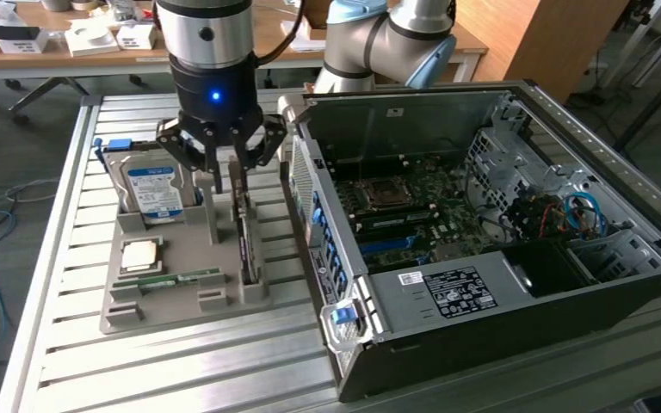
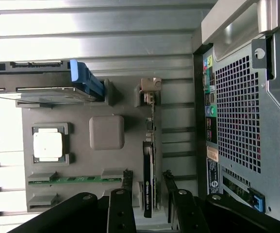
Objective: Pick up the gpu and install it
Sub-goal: 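Pick up the gpu and move the gpu toward the slot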
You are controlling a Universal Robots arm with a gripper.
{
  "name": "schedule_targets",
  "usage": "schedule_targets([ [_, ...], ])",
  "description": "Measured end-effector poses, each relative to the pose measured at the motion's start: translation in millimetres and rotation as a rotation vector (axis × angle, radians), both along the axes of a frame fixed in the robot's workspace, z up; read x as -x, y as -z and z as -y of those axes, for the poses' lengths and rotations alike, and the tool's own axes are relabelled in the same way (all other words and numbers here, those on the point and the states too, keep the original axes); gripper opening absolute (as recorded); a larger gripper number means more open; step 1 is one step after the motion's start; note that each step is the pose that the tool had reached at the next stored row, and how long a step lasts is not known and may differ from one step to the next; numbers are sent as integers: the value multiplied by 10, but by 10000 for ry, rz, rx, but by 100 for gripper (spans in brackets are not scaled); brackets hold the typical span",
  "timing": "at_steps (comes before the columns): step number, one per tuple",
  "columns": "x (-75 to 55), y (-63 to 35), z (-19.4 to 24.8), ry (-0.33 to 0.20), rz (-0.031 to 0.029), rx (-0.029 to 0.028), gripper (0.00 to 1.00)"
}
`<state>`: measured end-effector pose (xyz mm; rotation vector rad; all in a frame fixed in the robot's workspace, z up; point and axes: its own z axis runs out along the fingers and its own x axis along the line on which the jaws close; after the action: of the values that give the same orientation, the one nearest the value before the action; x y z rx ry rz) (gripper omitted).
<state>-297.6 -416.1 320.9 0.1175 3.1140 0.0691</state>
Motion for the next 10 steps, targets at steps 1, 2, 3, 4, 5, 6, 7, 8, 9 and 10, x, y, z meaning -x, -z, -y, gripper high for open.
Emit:
schedule_targets([
  [1, 0, 3, 10, 0, -2, 2, 37],
  [2, 1, 6, 23, 2, -1, 0, 37],
  [3, 1, 6, 40, 3, -2, 2, 37],
  [4, 1, 7, 57, 2, -2, 1, 37],
  [5, 1, 8, 71, 2, -3, 2, 37],
  [6, 1, 10, 76, 2, -2, 1, 37],
  [7, 0, 17, 82, 2, -1, 1, 37],
  [8, 0, 32, 89, 2, 0, -1, 37],
  [9, 0, 48, 95, 1, -1, 1, 37],
  [10, 0, 65, 101, 1, -2, 2, 37],
])
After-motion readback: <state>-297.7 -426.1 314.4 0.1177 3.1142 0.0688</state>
